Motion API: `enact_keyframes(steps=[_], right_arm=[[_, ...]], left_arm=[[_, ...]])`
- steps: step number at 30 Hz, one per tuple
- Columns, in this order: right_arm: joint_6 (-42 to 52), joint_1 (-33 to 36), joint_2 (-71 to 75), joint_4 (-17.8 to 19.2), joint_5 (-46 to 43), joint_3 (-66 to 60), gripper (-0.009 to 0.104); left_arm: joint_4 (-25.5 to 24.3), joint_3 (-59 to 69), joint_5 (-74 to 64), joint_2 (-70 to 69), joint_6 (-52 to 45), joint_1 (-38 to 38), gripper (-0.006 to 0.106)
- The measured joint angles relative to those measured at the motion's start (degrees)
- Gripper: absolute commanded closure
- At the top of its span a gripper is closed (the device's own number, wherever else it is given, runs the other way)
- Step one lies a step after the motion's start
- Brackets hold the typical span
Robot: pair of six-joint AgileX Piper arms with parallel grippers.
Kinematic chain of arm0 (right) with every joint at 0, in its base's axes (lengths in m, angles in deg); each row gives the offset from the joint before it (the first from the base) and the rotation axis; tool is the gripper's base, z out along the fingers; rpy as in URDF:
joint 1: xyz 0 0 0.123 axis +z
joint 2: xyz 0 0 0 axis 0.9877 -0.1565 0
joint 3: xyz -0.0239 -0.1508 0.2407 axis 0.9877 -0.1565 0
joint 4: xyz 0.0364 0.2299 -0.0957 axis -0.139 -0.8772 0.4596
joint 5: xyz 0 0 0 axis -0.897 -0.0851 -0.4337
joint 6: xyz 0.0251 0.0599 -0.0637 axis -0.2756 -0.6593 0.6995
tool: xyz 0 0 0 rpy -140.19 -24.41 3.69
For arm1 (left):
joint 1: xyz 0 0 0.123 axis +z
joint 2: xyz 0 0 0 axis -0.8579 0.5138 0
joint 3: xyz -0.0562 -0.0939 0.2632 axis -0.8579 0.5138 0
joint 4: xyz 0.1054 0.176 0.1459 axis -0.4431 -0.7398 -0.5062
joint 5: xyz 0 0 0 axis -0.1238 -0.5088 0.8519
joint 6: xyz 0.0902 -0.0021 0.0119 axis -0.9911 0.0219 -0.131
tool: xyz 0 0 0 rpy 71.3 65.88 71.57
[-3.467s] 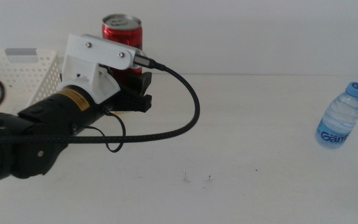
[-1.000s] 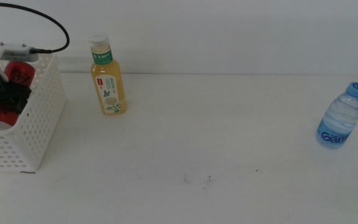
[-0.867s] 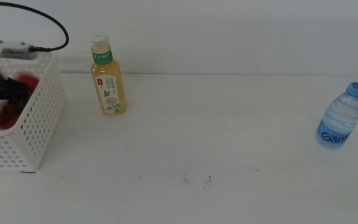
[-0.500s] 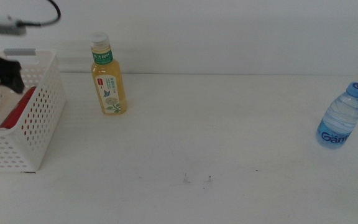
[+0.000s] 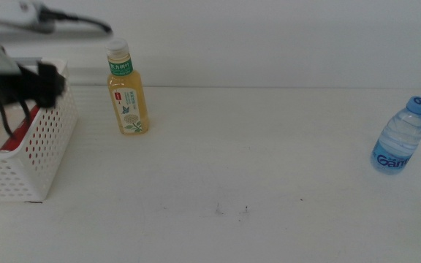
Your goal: Use arms to grab the bottles and put them into the dustbin to the left of the table.
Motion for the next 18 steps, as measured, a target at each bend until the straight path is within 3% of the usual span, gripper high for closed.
enact_keyframes(steps=[12,18], right_arm=[[0.0,0.0,0.0,0.0,0.0,0.0,0.004],[0.0,0.0,0.0,0.0,0.0,0.0,0.004]], left_arm=[[-0.3,33.1,46.1,-7.2,8.3,-13.1,0.007],[-0.5,37.3,59.2,-1.8,10.5,-13.2,0.007]])
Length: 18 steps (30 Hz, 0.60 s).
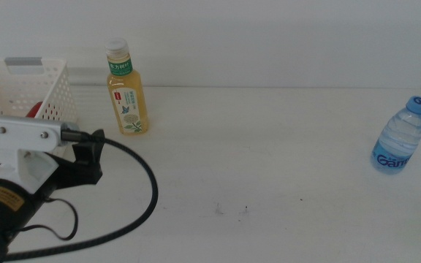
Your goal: Use arms to grab the bottles and put them into the dustbin to the left of the table.
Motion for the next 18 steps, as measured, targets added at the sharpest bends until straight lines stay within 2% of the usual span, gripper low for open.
enact_keyframes(steps=[6,18], right_arm=[[0.0,0.0,0.0,0.0,0.0,0.0,0.004],[0.0,0.0,0.0,0.0,0.0,0.0,0.004]], left_arm=[[-1.3,-0.1,11.0,6.7,2.8,0.0,0.007],[-2.0,-9.5,16.9,26.3,4.4,-0.3,0.007]])
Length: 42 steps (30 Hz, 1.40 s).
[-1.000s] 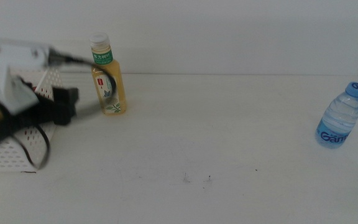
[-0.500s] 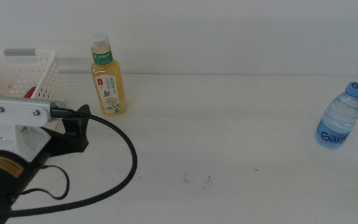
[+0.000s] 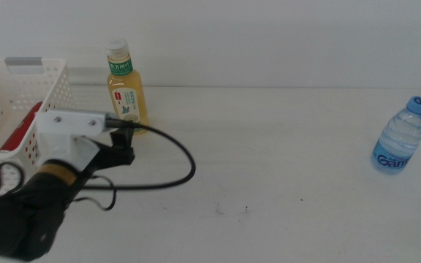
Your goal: Use arms to grab the bottles and put them into the dustbin to the left of the table.
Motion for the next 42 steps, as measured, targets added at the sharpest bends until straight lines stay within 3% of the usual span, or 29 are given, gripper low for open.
enact_keyframes(steps=[19,42], right_arm=[[0.0,0.0,0.0,0.0,0.0,0.0,0.004],[0.0,0.0,0.0,0.0,0.0,0.0,0.004]], left_arm=[[6.3,-18.3,0.0,16.4,-2.7,0.0,0.007],[7.2,-31.6,-1.7,28.8,-4.4,1.0,0.007]])
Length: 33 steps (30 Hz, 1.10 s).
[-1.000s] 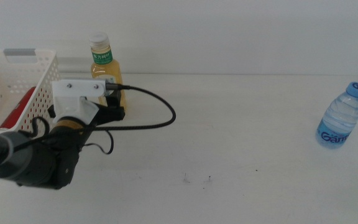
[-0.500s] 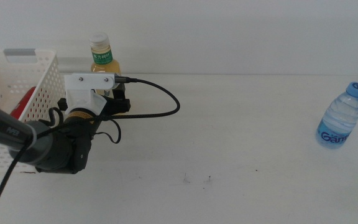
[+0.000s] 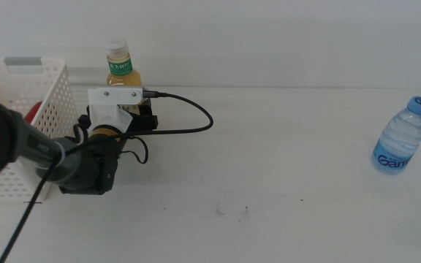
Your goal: Use arms to grab the bottles and put them into the dustbin to the left of the table.
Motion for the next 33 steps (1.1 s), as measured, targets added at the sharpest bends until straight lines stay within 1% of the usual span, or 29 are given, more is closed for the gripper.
enact_keyframes(steps=[12,14,22,24,26,29,33], right_arm=[[0.0,0.0,0.0,0.0,0.0,0.0,0.004],[0.0,0.0,0.0,0.0,0.0,0.0,0.004],[0.0,0.0,0.0,0.0,0.0,0.0,0.004],[0.0,0.0,0.0,0.0,0.0,0.0,0.004],[0.0,0.0,0.0,0.0,0.0,0.0,0.004],[0.0,0.0,0.0,0.0,0.0,0.0,0.004],[0.0,0.0,0.0,0.0,0.0,0.0,0.004]], left_arm=[[1.5,-6.4,0.4,5.4,-2.9,0.1,0.007],[1.6,-6.6,0.5,5.7,-3.0,0.2,0.009],[1.7,-6.8,0.2,5.7,-3.1,0.4,0.045],[1.7,-6.5,-0.4,5.1,-3.1,0.4,0.053],[2.2,-5.1,-1.3,3.7,-3.1,0.4,0.057],[3.0,-1.9,-3.4,0.7,-3.1,0.5,0.061],[2.8,4.0,-7.6,-5.8,-3.3,0.6,0.061]])
